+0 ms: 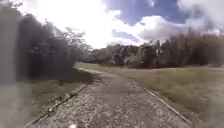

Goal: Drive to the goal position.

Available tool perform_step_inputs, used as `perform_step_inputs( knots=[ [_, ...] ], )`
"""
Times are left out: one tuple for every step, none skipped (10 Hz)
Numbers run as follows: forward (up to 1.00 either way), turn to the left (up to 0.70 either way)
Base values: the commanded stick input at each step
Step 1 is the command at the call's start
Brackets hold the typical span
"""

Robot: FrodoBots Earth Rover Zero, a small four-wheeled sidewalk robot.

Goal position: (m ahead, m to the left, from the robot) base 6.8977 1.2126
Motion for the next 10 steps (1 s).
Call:
perform_step_inputs(
  knots=[
    [0.70, 0.01],
    [0.70, 0.01],
    [0.70, 0.01],
    [0.70, 0.01],
    [0.70, 0.01],
    [0.70, 0.01],
    [0.70, 0.01],
    [0.70, 0.01],
    [0.70, 0.01],
    [0.00, 0.00]
  ],
)
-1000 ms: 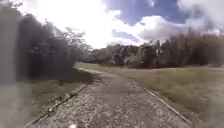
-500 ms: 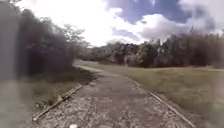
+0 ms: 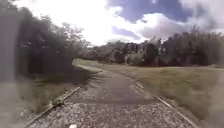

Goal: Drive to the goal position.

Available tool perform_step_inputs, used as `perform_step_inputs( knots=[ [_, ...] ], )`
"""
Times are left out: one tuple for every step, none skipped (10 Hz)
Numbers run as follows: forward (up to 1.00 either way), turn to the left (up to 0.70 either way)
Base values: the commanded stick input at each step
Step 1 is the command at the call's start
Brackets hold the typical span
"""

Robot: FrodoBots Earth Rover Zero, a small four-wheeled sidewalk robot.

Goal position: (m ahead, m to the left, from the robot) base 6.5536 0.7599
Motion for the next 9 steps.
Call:
perform_step_inputs(
  knots=[
    [0.00, 0.00],
    [0.00, 0.00],
    [0.00, 0.00],
    [0.00, 0.00],
    [0.00, 0.00],
    [0.00, 0.00],
    [0.00, 0.00],
    [0.00, 0.00],
    [0.17, 0.00]
  ],
)
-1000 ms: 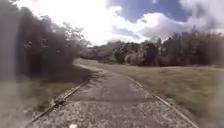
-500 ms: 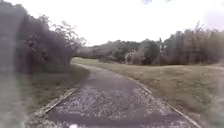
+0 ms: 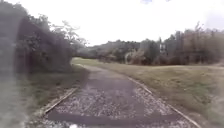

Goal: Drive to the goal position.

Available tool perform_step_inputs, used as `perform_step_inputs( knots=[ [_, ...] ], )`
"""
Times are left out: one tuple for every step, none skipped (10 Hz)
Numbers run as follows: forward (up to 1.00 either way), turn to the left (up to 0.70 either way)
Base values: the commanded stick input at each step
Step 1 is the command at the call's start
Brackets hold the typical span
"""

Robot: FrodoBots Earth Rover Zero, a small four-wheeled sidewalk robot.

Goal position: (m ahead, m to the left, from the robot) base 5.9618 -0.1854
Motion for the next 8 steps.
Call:
perform_step_inputs(
  knots=[
    [0.46, 0.01],
    [0.70, 0.01],
    [0.70, 0.01],
    [0.70, 0.01],
    [0.70, 0.01],
    [0.70, 0.01],
    [0.70, 0.01],
    [0.70, 0.01]
  ],
)
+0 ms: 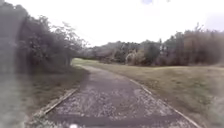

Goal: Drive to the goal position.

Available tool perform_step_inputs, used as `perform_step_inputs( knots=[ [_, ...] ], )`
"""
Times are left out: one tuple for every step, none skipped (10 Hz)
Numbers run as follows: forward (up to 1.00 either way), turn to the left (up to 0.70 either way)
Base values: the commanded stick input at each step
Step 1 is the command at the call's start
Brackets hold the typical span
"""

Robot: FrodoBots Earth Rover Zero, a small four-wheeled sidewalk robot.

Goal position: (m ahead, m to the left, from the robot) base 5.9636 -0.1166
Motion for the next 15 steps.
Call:
perform_step_inputs(
  knots=[
    [0.70, 0.01],
    [0.70, 0.01],
    [0.70, 0.01],
    [0.70, 0.01],
    [0.70, 0.01],
    [0.70, 0.01],
    [0.70, 0.01],
    [0.70, 0.01],
    [0.70, 0.01],
    [0.70, 0.01],
    [0.70, 0.01],
    [0.70, 0.01],
    [0.70, 0.01],
    [0.70, 0.01],
    [0.70, 0.01]
  ],
)
